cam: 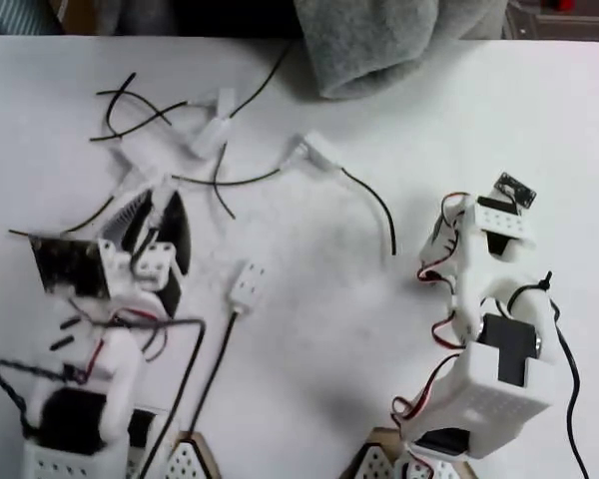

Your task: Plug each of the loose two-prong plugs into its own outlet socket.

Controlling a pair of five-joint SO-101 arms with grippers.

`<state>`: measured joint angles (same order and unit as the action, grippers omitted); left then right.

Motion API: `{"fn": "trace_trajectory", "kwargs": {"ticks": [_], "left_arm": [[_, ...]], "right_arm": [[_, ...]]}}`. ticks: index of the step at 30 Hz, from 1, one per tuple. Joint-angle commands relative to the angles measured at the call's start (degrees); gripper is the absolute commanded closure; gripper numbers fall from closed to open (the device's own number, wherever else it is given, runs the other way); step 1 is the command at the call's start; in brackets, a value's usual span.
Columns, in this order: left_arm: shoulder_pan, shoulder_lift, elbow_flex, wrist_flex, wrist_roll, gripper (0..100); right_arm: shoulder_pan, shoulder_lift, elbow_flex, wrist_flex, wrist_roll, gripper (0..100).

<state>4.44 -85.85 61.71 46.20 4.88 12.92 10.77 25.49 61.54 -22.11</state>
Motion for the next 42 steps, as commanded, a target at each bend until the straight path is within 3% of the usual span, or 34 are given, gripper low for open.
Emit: {"fn": "trace_trajectory", "kwargs": {"ticks": [1, 8, 16, 20, 27, 42], "left_arm": [[0.8, 15.9, -18.5, 6.2, -1.3, 98], [4.4, 42.5, -58.3, 30.2, -8.5, 98], [6.6, 71.6, -99.0, 56.9, -10.2, 98], [7.4, 76.7, -99.3, 56.4, -10.1, 98], [17.0, 82.2, -87.9, 55.4, -11.2, 98], [17.0, 93.1, -76.7, 53.4, -11.0, 98]], "right_arm": [[0.3, 1.1, -2.3, -1.5, 0.5, 77.3], [0.2, 1.2, -2.3, -1.5, 0.5, 77.3], [0.2, 1.2, -2.3, -1.7, 0.5, 77.3], [0.2, 1.2, -2.3, -1.7, 0.5, 77.3], [1.5, 1.2, -2.3, -1.5, 0.5, 77.3], [3.3, 1.2, -2.3, -1.5, 0.3, 77.3]]}}
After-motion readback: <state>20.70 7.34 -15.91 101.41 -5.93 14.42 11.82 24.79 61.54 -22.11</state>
